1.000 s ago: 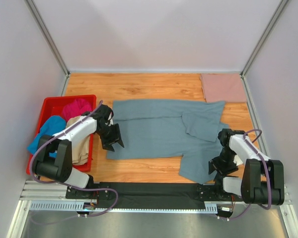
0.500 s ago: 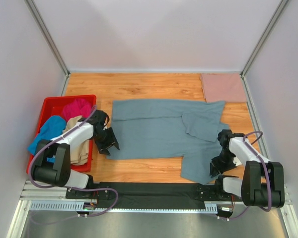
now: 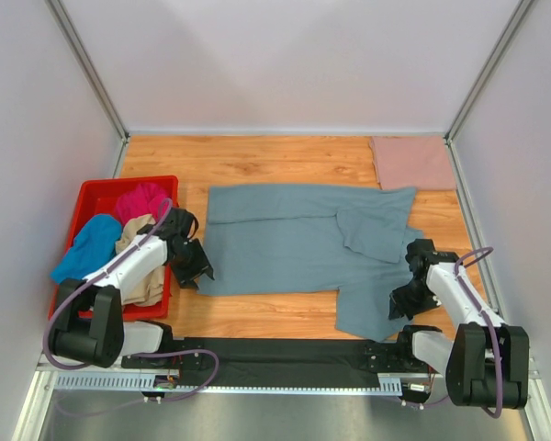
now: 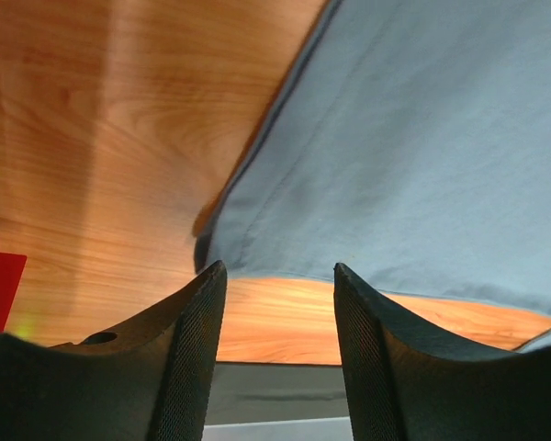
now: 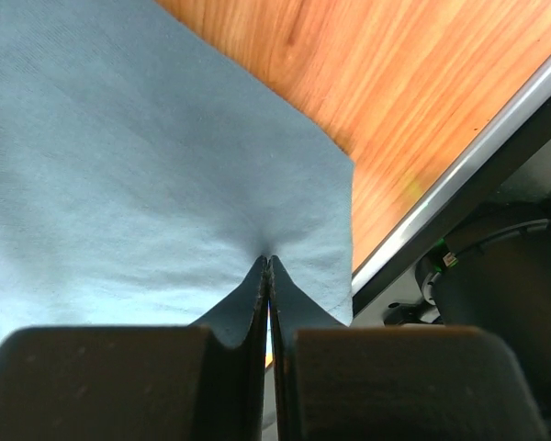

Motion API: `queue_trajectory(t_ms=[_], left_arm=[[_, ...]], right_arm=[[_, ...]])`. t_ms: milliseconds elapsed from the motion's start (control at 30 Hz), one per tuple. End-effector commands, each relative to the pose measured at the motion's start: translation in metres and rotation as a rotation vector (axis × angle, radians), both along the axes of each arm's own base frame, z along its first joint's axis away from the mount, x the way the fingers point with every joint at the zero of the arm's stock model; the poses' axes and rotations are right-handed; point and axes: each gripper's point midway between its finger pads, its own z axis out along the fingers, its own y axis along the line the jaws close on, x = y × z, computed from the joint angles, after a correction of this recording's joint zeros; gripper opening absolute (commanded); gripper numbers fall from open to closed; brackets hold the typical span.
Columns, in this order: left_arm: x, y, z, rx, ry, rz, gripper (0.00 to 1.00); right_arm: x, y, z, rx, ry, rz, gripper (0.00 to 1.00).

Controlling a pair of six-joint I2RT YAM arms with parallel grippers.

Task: Fold and stack the t-shirts
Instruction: Fold the tshirt

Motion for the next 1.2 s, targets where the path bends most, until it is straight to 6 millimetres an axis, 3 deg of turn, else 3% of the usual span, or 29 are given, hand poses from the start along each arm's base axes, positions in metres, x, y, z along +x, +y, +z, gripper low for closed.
queue_trajectory(t_ms=[0,400,500,567,600,800,933,967,1033,1067,1167], left_arm=[[-0.012,0.007,-0.011,0.023,0.047,0.060,0.57],[-0.013,0.013,-0.002,0.053,0.035,0.122,0.50],[-0.003,0.018,0.022,0.083,-0.032,0.142,0.50],[0.008,0.017,0.042,0.075,-0.068,0.223,0.44],[0.001,0.017,0.044,0.083,-0.014,0.236,0.41],[0.008,0.026,0.071,0.105,-0.030,0.531,0.34],[0.003,0.020,0.059,0.044,-0.013,0.643,0.40],[-0.011,0.015,0.044,0.023,0.047,0.668,0.41],[-0.007,0.009,0.033,-0.049,0.026,0.747,0.41],[-0.015,0.007,0.023,-0.057,0.050,0.755,0.41],[-0.019,0.017,0.022,0.003,0.015,0.776,0.41]], right_arm=[[0.006,0.002,0.005,0.008,-0.032,0.001,0.00],[0.011,0.005,0.014,0.028,-0.070,0.039,0.00],[0.015,0.005,0.020,0.029,-0.087,0.040,0.00],[0.018,0.005,0.024,0.026,-0.102,0.042,0.00],[0.018,0.010,0.026,0.057,-0.106,0.046,0.00],[0.017,0.007,0.031,0.046,-0.086,0.095,0.00],[0.022,0.006,0.035,0.045,-0.103,0.120,0.00],[0.022,0.006,0.036,0.045,-0.106,0.132,0.00],[0.023,0.006,0.037,0.045,-0.110,0.143,0.00],[0.023,0.005,0.037,0.045,-0.110,0.148,0.00],[0.021,0.006,0.037,0.050,-0.113,0.169,0.00]])
